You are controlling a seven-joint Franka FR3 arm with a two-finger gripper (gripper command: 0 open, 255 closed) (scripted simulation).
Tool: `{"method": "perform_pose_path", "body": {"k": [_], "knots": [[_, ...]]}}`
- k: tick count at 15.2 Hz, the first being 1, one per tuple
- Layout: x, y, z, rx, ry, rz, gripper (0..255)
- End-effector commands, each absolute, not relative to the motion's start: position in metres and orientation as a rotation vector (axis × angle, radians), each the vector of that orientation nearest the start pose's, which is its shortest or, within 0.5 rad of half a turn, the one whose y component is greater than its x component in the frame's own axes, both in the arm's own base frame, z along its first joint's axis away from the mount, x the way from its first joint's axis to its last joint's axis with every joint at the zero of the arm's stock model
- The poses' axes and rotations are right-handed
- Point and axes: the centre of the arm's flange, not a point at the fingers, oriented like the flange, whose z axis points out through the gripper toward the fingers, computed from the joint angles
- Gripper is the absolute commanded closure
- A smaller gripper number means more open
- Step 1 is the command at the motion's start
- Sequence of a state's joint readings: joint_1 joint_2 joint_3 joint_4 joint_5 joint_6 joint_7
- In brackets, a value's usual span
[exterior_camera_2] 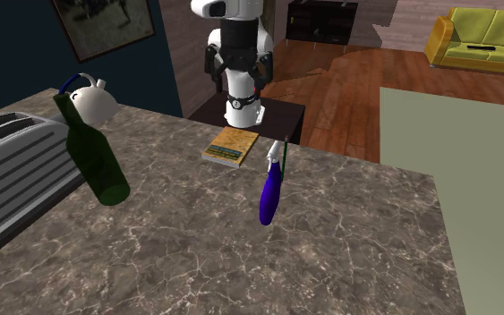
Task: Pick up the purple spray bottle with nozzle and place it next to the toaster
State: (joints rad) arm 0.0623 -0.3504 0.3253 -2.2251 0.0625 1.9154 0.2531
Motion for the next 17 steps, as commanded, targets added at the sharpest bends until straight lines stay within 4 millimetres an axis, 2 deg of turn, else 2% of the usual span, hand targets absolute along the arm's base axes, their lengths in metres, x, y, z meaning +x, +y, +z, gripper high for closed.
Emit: {"method": "perform_pose_path", "body": {"k": [1,10,17], "knots": [[0.428,0.209,0.501,-3.169,-0.157,-0.062,0],[0.479,0.298,0.459,-3.137,-0.171,-0.061,0],[0.481,0.298,0.422,-3.137,-0.171,-0.061,0]]}}
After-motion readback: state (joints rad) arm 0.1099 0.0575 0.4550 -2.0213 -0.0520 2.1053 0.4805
